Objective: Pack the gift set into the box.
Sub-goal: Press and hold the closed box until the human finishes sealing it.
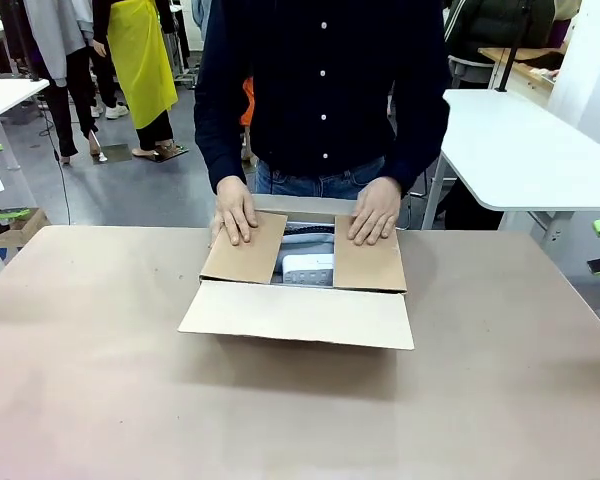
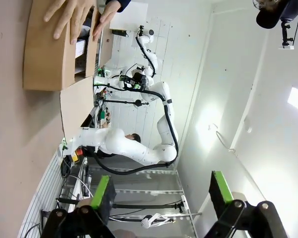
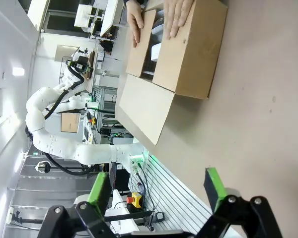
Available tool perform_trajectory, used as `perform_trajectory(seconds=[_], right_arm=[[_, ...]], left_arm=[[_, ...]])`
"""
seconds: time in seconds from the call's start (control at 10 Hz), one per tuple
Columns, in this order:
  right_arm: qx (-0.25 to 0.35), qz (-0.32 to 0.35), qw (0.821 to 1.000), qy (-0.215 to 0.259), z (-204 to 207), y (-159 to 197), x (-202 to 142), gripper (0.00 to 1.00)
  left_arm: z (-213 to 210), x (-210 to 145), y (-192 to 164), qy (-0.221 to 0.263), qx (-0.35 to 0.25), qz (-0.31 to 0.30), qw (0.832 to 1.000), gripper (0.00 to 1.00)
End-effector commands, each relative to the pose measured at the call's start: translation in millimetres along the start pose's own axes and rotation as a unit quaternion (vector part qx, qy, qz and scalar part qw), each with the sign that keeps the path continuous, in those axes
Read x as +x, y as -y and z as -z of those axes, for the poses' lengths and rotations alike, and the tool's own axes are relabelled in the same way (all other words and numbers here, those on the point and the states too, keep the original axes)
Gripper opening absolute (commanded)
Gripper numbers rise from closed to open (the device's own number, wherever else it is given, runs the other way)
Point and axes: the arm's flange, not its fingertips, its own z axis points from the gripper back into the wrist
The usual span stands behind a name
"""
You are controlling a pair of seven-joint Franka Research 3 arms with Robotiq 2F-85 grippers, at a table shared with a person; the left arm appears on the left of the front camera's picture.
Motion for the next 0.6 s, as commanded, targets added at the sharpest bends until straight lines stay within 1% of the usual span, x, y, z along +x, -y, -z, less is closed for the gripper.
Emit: perform_trajectory(seconds=[0.0,0.5], right_arm=[[0.0,-0.011,1.0,0.001,1.2,0.8,-2.7,1.0],[0.0,-0.011,1.0,0.001,1.2,0.8,-2.7,1.0]], left_arm=[[1.6,-5.7,1.6,-0.006,0.008,0.002,1.0,1.0],[1.6,-5.7,1.6,-0.006,0.008,0.002,1.0,1.0]])
